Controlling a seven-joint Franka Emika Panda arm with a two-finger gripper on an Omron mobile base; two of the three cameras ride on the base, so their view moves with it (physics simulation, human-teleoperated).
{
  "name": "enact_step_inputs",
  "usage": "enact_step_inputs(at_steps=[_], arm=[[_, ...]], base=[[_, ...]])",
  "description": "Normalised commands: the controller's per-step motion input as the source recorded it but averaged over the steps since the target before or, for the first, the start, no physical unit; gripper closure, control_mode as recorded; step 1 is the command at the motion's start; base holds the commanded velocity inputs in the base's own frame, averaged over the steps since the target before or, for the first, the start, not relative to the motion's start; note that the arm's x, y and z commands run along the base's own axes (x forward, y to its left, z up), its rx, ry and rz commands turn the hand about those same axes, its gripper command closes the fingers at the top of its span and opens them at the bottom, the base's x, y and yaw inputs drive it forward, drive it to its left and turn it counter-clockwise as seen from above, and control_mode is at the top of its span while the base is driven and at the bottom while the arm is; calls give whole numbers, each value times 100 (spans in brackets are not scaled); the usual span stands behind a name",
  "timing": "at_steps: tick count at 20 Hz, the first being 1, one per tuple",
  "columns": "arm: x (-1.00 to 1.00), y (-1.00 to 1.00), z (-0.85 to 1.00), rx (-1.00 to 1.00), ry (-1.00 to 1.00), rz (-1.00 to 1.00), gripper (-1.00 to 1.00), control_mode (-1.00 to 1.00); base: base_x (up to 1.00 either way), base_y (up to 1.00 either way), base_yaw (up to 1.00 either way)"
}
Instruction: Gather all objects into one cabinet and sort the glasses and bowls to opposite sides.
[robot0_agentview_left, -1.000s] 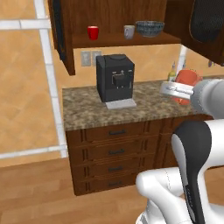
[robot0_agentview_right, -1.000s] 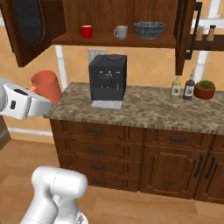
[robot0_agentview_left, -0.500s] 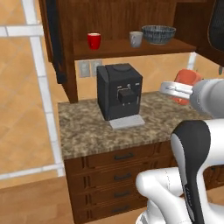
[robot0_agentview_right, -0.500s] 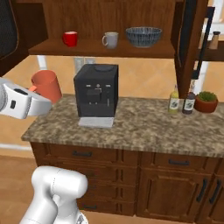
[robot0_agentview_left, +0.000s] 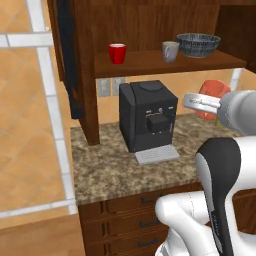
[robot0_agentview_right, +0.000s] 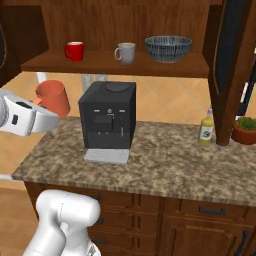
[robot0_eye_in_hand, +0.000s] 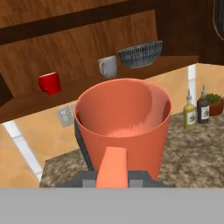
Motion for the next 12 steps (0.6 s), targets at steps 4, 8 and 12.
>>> enact_step_inputs(at_steps=[4,8,12], arm=[[0,0,0,0,0,0,100,100],[0,0,0,0,0,0,100,100],[0,0,0,0,0,0,100,100]], base=[[40,42,11],[23,31,23],[16,22,4]])
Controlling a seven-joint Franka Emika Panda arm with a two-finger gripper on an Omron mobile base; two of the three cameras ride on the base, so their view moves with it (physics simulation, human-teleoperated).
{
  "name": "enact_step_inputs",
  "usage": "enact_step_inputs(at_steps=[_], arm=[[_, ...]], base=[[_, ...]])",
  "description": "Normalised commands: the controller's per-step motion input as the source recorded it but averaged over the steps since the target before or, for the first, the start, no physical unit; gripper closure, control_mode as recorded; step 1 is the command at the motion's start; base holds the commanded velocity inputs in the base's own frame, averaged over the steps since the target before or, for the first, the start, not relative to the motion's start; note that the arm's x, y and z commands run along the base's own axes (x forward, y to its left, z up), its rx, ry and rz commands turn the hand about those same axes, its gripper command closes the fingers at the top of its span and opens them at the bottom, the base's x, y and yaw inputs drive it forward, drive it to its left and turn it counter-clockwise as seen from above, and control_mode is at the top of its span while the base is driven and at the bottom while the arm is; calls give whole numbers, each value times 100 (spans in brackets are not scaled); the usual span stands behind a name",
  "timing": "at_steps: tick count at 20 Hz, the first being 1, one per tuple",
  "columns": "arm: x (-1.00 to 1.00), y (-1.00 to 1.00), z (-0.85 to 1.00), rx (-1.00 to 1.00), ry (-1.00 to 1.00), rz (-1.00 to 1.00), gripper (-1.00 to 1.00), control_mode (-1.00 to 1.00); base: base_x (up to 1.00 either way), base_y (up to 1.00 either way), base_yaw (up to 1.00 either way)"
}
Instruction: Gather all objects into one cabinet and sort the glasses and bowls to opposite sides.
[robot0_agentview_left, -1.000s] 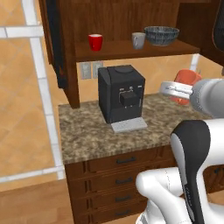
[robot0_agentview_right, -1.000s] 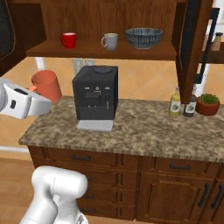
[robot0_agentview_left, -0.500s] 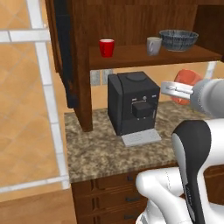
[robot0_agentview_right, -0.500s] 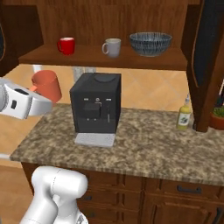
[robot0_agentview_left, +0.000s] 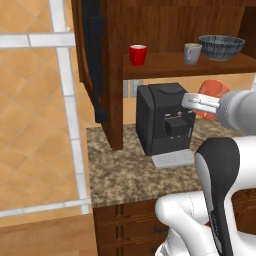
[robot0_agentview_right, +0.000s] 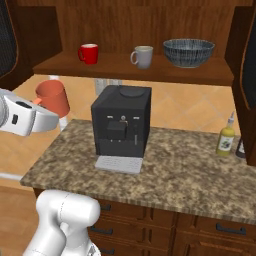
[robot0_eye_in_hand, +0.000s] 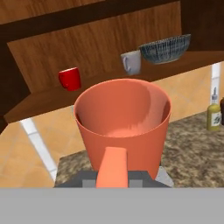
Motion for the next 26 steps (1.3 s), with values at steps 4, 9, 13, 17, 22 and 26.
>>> enact_step_inputs(at_steps=[4,9,13,17,22,26], arm=[[0,0,0,0,0,0,100,100],[-3,2,82,0,-3,2,100,-100],[1,-1,73,2,-1,1,100,-100],[38,-12,11,0,2,2,100,-100],[40,-7,0,0,1,2,100,-100],[74,-24,0,5,3,0,100,-100]], base=[[5,3,0],[0,0,0],[0,0,0],[0,0,0],[0,0,0],[0,0,0]])
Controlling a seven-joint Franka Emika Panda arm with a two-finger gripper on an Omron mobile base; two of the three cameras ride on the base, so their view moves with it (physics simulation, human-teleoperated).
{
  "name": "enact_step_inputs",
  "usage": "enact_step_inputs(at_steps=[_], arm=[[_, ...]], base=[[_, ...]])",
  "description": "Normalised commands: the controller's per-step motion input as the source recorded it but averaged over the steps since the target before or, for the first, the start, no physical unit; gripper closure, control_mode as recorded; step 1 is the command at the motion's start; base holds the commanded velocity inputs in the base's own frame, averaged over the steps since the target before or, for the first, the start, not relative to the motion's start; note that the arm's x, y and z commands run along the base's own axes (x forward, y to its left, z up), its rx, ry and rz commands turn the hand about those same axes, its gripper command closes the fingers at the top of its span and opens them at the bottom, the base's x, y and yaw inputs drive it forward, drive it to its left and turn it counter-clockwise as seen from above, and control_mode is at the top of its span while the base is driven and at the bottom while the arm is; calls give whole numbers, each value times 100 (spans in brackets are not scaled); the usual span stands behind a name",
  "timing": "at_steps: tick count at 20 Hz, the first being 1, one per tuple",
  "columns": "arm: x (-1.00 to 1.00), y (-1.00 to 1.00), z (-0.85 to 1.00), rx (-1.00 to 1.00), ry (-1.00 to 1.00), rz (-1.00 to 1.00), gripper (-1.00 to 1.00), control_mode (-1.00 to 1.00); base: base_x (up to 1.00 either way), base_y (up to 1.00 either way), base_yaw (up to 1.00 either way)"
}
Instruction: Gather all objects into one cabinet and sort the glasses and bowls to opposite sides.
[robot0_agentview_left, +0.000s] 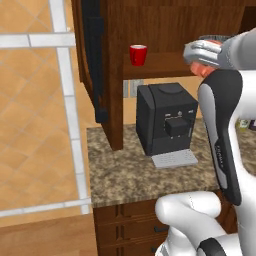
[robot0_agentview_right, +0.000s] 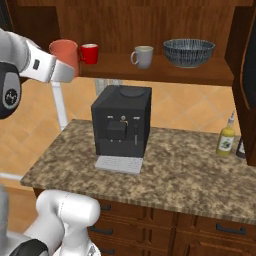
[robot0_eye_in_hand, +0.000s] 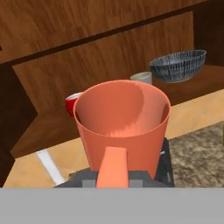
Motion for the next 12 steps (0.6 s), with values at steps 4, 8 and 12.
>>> enact_step_inputs(at_steps=[4,8,12], arm=[[86,-28,0,0,1,0,100,-100],[100,-36,-6,0,4,0,100,-100],[91,-5,-4,0,9,0,100,-100]], base=[[0,0,0],[0,0,0],[0,0,0]])
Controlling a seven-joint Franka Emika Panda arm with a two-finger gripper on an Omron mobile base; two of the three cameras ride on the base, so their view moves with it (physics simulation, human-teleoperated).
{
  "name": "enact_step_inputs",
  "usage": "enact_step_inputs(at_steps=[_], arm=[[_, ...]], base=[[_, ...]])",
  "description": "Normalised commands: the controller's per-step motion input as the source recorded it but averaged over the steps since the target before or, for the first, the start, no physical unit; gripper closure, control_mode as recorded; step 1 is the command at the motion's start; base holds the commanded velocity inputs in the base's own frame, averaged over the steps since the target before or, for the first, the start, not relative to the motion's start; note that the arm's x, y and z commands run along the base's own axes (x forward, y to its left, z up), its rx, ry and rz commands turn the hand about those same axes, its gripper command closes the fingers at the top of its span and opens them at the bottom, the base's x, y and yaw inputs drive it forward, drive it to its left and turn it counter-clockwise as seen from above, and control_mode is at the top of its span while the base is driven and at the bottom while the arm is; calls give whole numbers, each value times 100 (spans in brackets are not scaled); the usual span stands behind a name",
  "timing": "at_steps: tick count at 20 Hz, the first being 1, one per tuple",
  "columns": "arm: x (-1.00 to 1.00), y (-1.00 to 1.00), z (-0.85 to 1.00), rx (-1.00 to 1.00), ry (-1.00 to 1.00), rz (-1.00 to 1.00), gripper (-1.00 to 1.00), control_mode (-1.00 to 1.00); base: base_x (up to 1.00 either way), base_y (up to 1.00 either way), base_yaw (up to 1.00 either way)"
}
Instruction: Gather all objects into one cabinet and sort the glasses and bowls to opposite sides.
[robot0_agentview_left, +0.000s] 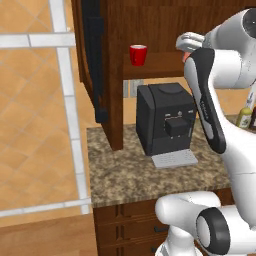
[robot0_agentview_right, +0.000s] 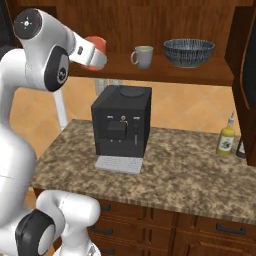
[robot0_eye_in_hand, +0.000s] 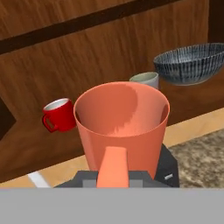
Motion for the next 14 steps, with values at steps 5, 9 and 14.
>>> enact_step_inputs(at_steps=[5,9,14], arm=[[64,13,-26,-1,15,12,100,-100],[84,0,-14,-1,6,0,100,-100],[71,0,-18,-4,5,0,100,-100]], base=[[0,0,0],[0,0,0],[0,0,0]])
